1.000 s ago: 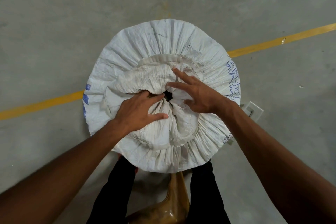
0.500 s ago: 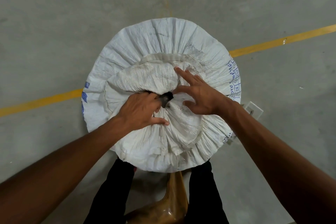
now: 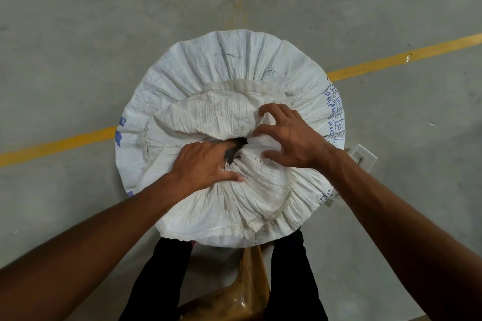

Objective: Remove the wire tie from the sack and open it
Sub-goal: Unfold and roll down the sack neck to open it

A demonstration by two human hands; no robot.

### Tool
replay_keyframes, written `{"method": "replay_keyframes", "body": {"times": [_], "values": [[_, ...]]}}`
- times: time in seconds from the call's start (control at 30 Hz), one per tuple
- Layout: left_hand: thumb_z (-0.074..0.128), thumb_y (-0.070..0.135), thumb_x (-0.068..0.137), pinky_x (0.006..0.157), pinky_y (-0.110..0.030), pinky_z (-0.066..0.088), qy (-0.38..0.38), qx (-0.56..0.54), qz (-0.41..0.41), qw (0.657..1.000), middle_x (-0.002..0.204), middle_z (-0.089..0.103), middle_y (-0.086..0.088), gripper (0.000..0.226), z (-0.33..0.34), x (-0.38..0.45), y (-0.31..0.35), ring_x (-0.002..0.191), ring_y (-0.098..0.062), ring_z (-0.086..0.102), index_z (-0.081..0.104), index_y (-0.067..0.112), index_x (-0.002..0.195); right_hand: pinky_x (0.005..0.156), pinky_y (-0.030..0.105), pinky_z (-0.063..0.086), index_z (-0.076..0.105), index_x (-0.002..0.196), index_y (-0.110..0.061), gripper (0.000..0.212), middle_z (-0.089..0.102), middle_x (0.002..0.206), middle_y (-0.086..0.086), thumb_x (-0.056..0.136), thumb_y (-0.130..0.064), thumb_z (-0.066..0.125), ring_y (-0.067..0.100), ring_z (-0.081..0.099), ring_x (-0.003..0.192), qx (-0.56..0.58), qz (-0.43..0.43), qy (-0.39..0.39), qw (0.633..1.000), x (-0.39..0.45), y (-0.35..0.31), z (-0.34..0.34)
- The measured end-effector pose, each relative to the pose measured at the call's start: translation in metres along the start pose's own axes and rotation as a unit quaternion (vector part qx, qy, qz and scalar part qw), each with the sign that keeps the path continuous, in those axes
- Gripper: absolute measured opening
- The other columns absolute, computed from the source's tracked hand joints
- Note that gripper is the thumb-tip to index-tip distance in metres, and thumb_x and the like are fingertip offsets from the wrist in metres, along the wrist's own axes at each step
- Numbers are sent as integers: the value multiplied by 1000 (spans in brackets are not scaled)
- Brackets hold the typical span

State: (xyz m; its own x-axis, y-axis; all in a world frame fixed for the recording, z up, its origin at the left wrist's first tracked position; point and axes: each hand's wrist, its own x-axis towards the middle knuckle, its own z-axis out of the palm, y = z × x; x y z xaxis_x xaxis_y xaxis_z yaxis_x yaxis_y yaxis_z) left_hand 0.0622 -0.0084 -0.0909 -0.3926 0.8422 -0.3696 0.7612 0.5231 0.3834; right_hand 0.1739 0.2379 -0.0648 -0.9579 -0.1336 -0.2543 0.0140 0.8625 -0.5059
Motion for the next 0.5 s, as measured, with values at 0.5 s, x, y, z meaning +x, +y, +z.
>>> {"method": "replay_keyframes", "body": {"times": [0.5], "values": [[66,59,90,92,-42,39,54,-53,134,988,105,75,13,35,12,-26,-1,111,-17,59,80,27,93,90,46,54,64,140,-17,61,71,133,4,79,-21,67,32,61,113,-12,-84,-126,988,6,-17,8]]}}
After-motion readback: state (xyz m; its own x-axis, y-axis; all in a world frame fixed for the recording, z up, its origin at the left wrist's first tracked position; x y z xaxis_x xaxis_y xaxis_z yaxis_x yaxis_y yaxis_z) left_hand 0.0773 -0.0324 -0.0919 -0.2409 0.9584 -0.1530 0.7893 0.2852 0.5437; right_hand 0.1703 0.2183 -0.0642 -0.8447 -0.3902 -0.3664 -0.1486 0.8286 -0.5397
